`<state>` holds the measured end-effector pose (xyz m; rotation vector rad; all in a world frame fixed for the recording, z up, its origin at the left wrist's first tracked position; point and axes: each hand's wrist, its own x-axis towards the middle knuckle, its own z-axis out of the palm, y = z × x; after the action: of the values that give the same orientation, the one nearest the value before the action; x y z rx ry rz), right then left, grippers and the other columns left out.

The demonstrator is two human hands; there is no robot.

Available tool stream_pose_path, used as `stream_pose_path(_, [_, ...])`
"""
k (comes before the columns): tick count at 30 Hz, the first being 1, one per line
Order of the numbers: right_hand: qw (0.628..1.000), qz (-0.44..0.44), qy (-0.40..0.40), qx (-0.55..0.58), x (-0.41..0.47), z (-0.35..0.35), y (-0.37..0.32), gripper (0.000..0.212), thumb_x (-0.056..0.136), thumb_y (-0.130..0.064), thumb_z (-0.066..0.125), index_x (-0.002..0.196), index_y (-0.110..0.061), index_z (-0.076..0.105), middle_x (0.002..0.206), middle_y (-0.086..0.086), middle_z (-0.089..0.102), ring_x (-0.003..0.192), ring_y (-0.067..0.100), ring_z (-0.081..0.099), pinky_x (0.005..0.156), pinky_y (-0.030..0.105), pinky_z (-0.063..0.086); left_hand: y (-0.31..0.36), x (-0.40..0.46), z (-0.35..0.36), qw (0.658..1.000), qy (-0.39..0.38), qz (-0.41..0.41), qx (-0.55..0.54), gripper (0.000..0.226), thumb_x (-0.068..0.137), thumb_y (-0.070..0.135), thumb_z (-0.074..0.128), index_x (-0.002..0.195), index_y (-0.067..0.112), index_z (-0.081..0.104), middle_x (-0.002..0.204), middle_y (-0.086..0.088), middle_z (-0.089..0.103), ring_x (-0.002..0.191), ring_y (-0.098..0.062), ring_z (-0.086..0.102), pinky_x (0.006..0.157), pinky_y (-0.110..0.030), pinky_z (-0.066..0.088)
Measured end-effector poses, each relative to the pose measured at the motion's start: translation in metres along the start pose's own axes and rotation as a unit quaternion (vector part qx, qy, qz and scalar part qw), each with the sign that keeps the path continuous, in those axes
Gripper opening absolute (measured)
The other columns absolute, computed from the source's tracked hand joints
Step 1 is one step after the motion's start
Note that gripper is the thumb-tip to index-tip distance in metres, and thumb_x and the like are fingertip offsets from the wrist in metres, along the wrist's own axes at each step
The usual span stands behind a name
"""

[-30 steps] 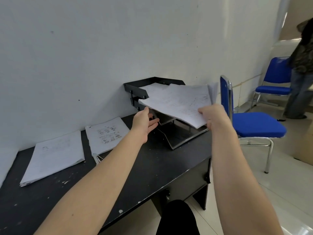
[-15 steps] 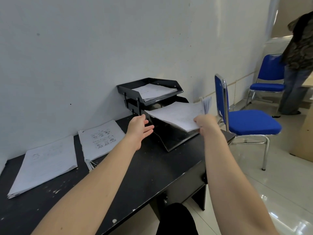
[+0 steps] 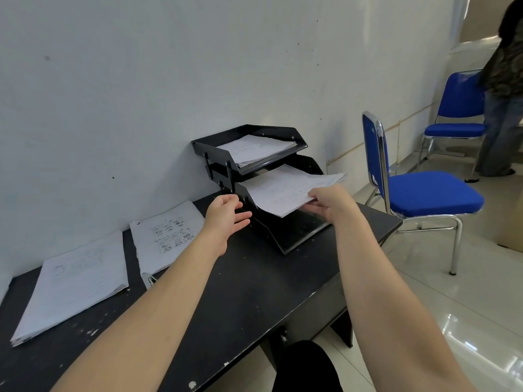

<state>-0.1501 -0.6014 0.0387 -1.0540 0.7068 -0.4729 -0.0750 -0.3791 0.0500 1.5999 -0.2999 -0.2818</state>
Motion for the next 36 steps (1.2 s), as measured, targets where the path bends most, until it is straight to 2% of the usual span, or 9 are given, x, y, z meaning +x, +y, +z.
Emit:
stream_pose_path(3, [0.999,-0.031,0.040,-0.014,0.006,0.007,-0.001,0.037,0.094,0.015,0.060,0.125,-0.003,0.055,0.119,0.017,0.063,0.078,0.023,0.067,0.040,0.025,0.055,-0.002,0.001,0.000,1.000,0.002,0.006,0.014,0.019,0.106,0.020,0.049,0.124,0.015,0.055,0.121,-0.007,0.061,0.100,-0.025,0.072,0.088,-0.038,0.061])
stream_pose_path(7, [0.996,-0.045,0.049,-0.059,0.020,0.027,-0.004,0.032,0.089,0.017,0.063,0.112,-0.003,0.053,0.129,0.019,0.063,0.101,0.036,0.073,0.047,0.029,0.060,-0.009,0.005,-0.003,0.999,-0.006,0.009,0.037,0.024,0.105,0.016,0.051,0.129,0.013,0.055,0.123,-0.007,0.061,0.100,-0.024,0.072,0.083,-0.035,0.062])
stream_pose_path(11, [0.982,-0.066,0.068,-0.163,0.040,0.050,-0.011,0.044,0.090,0.015,0.064,0.129,0.002,0.049,0.130,0.021,0.060,0.091,0.037,0.076,0.055,0.031,0.062,-0.019,0.012,-0.013,0.998,-0.001,0.013,0.058,0.025,0.104,0.015,0.053,0.129,0.014,0.056,0.126,-0.006,0.060,0.100,-0.023,0.073,0.081,-0.035,0.062])
stream_pose_path(15, [0.965,-0.073,0.062,-0.244,0.059,0.067,-0.016,0.031,0.093,0.013,0.063,0.119,0.001,0.050,0.103,0.020,0.062,0.086,0.037,0.078,0.056,0.032,0.063,-0.025,0.020,-0.027,0.998,0.016,0.011,0.067,0.025,0.104,0.015,0.053,0.129,0.014,0.057,0.128,-0.006,0.059,0.099,-0.024,0.073,0.083,-0.037,0.062])
stream_pose_path(22, [0.949,-0.079,0.082,-0.293,0.077,0.077,-0.013,0.024,0.093,0.010,0.064,0.113,0.002,0.053,0.122,0.024,0.066,0.086,0.038,0.077,0.026,0.023,0.044,-0.028,0.029,-0.042,0.997,0.032,0.008,0.067,0.023,0.103,0.013,0.054,0.126,0.014,0.058,0.127,-0.007,0.059,0.096,-0.025,0.074,0.080,-0.037,0.062])
stream_pose_path(26, [0.920,-0.106,0.111,-0.360,0.058,0.074,-0.014,0.068,0.092,-0.015,0.077,0.140,0.001,0.030,0.117,0.017,0.068,0.095,0.031,0.075,0.061,0.033,0.060,-0.030,0.027,-0.046,0.997,0.026,0.008,0.069,0.024,0.104,0.013,0.054,0.127,0.014,0.058,0.125,-0.006,0.059,0.096,-0.025,0.074,0.081,-0.037,0.062])
stream_pose_path(29, [0.873,-0.177,0.130,-0.435,0.035,0.075,-0.012,0.049,0.101,-0.019,0.062,0.136,0.003,0.035,0.127,0.017,0.061,0.114,0.036,0.064,0.073,0.039,0.045,-0.029,0.022,-0.052,0.997,0.030,0.011,0.070,0.023,0.103,0.013,0.054,0.126,0.014,0.058,0.122,-0.005,0.060,0.096,-0.024,0.074,0.080,-0.037,0.062])
stream_pose_path(32, [0.851,-0.232,0.112,-0.457,0.010,0.089,-0.011,0.025,0.100,-0.013,0.052,0.122,-0.001,0.056,0.127,0.016,0.061,0.109,0.037,0.063,0.073,0.038,0.042,-0.025,0.015,-0.059,0.996,0.036,0.015,0.075,0.020,0.103,0.013,0.054,0.123,0.016,0.060,0.119,-0.003,0.061,0.095,-0.023,0.074,0.079,-0.036,0.063])
stream_pose_path(36, [0.842,-0.298,0.049,-0.448,-0.039,0.131,-0.001,0.026,0.100,-0.021,0.051,0.119,-0.005,0.060,0.125,0.015,0.061,0.110,0.038,0.061,0.078,0.036,0.042,-0.015,-0.005,-0.087,0.993,0.060,0.035,0.096,0.014,0.104,0.012,0.051,0.115,0.016,0.059,0.117,-0.003,0.062,0.092,-0.021,0.072,0.078,-0.033,0.061])
